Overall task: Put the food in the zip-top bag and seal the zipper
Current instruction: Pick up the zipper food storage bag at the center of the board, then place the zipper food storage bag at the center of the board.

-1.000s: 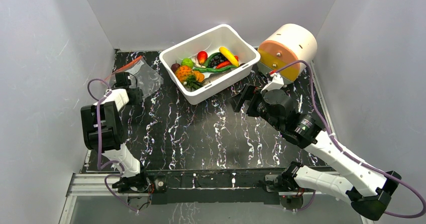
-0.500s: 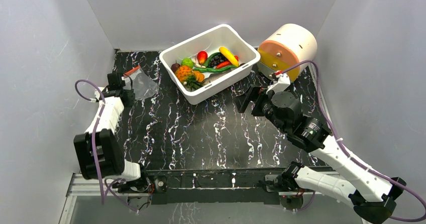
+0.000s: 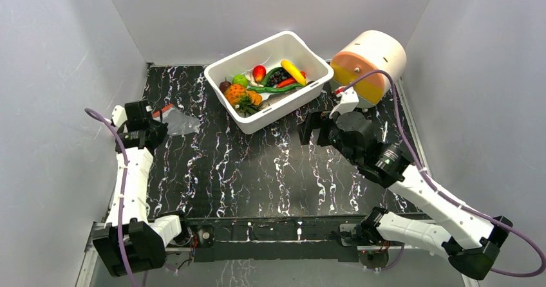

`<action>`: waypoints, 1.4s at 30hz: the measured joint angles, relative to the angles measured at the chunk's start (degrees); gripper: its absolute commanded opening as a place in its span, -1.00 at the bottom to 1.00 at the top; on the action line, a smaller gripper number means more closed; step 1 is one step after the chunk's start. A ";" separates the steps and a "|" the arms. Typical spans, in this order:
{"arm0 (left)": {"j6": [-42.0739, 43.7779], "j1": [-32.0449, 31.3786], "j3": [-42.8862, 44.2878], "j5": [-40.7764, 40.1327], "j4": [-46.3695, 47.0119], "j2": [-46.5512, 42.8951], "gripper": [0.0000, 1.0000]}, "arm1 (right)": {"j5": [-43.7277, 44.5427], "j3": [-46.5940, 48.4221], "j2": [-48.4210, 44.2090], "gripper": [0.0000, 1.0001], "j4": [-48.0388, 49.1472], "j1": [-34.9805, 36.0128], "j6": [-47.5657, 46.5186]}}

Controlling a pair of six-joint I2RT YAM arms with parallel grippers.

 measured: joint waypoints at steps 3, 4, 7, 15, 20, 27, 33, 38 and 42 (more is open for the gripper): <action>3.58 0.00 0.61 2.16 -2.40 -2.10 -1.00 | -0.13 0.04 2.12 0.79 -0.02 0.00 -2.34; 4.48 0.00 0.92 2.86 -3.06 -2.51 -1.00 | -0.24 0.04 2.67 0.79 -0.02 0.00 -2.93; 7.65 0.00 2.43 6.36 -5.16 -3.91 -1.00 | -0.15 0.04 4.04 0.78 0.85 0.00 -5.66; 12.79 -0.22 4.66 13.94 -9.75 -10.80 -1.00 | -3.52 0.04 6.14 0.67 6.34 0.00 -10.40; 13.94 -1.25 4.50 20.44 -10.03 -12.81 -1.00 | -10.27 0.37 7.58 0.54 8.28 0.00 -10.60; 16.06 -2.54 2.82 33.16 -7.98 -13.14 -1.00 | -18.93 -2.89 6.86 0.56 17.73 0.00 -11.80; 16.70 -4.20 1.18 43.28 -3.91 -13.27 -1.00 | -23.52 -3.41 12.94 0.58 23.12 0.50 -15.45; 17.90 -4.61 0.79 50.86 -1.38 -13.09 -1.00 | -26.29 -2.45 19.41 0.40 24.26 2.23 -19.65; 17.66 -4.76 -1.86 53.24 2.40 -14.86 -1.00 | -29.62 -1.99 21.86 0.33 25.73 3.19 -21.73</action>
